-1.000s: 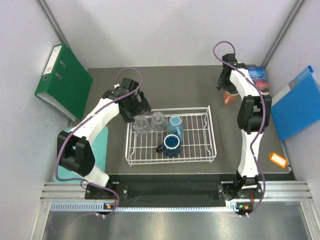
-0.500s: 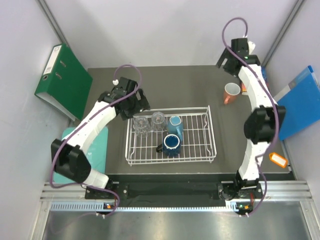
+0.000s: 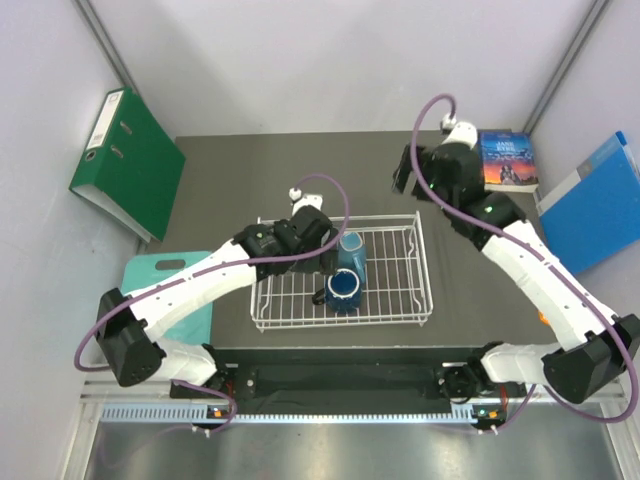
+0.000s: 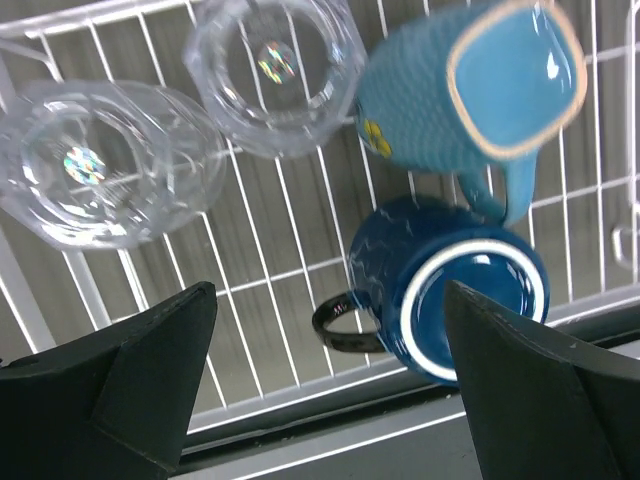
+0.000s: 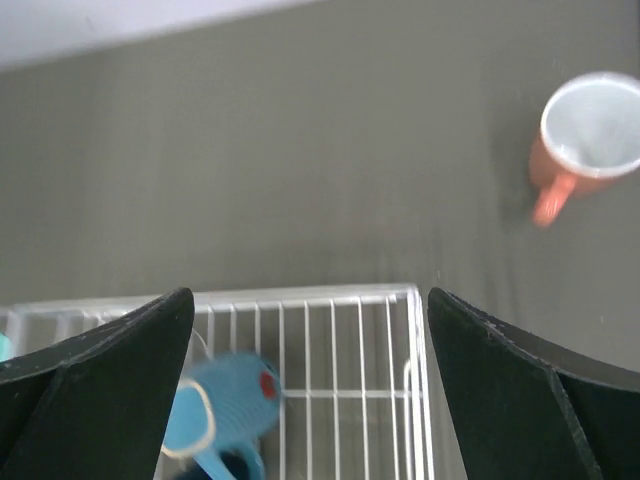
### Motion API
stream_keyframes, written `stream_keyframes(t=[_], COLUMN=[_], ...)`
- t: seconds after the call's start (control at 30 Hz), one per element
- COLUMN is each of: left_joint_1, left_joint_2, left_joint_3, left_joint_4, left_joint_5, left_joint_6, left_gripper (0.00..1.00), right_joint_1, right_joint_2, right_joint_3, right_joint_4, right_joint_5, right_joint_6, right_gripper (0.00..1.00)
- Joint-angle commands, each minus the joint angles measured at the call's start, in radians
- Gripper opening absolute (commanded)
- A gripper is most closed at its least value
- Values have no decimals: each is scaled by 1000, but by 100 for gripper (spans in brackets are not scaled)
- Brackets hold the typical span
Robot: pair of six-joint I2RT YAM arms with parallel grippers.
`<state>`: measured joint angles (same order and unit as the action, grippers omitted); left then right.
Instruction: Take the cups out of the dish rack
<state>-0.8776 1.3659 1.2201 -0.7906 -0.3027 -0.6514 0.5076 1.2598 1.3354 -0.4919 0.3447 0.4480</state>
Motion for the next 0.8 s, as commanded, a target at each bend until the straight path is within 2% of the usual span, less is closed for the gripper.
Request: stream_keyframes(t=[0.0,0.3,0.53,0.77], left_joint_1=[-79,-187,-201,-199], left_joint_2=[-33,10,12,10], left_joint_3=[-18,13,-27,-53], left_joint_4=[4,19,39,-13], left_joint_5=[-72,-85,-24,23], left_joint_6=[18,53,101,188], left_gripper=[99,99,99,99], right_joint_1=[95,167,178,178], right_joint_2=[-103,-238,-290,-301], right_joint_3=[-99,-254,-295,-301], right_joint_4=[19,-8,-16,-20], right_joint_5=[66,69,74,68], right_joint_6=[-3,69,75,67], right_gripper=[100,100,100,100])
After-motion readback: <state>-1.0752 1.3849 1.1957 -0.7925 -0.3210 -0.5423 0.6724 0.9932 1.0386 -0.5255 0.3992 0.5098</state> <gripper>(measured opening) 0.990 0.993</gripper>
